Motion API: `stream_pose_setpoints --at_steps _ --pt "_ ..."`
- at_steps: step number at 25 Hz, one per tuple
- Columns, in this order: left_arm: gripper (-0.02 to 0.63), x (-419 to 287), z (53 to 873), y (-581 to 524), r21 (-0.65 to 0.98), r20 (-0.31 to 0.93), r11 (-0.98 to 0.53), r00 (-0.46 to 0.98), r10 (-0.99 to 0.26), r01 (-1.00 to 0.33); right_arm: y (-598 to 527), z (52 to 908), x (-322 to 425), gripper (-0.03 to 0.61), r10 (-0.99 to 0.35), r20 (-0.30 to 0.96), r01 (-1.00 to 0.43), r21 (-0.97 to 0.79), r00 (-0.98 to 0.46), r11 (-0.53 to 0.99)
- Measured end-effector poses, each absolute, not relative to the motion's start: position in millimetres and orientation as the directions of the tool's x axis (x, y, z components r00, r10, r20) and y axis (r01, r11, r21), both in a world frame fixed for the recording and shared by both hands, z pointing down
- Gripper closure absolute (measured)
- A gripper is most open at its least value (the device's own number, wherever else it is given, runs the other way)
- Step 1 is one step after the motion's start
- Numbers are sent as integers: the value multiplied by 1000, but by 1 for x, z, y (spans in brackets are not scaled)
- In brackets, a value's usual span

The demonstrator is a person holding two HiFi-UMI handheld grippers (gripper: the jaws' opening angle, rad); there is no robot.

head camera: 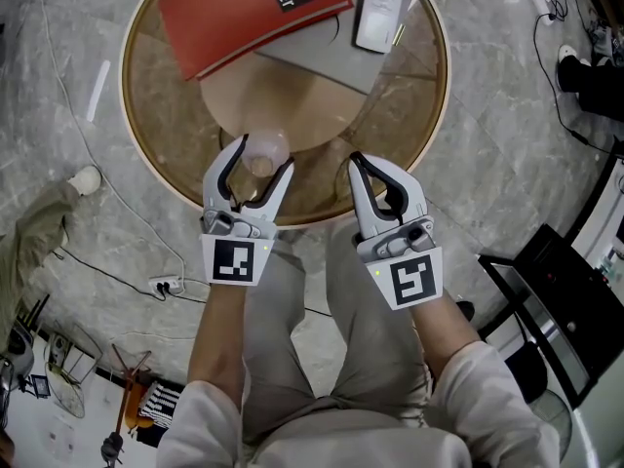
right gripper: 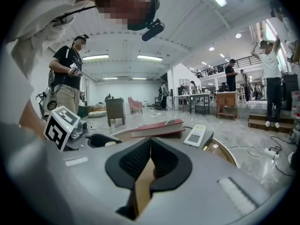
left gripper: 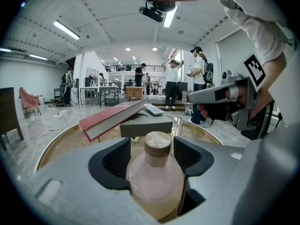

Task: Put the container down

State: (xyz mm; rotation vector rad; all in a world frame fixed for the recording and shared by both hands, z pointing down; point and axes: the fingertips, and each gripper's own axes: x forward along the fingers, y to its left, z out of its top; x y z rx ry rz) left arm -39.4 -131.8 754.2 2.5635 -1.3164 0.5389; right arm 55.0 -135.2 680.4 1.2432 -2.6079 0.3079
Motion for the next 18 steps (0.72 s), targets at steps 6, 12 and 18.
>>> stream_pose_setpoints --at_steps 6,12,18 --pt "324 -45 738 -129 11 409 -585 538 -737 -811 -137 673 52 575 -734 300 -784 -84 -609 616" --pt "373 -61 706 -123 91 391 -506 498 -774 -858 -136 647 47 575 -746 289 -791 -78 -600 607" --pt "607 -84 656 -118 65 388 -463 450 -804 -884 -133 599 42 575 -756 273 -796 -70 -594 601"
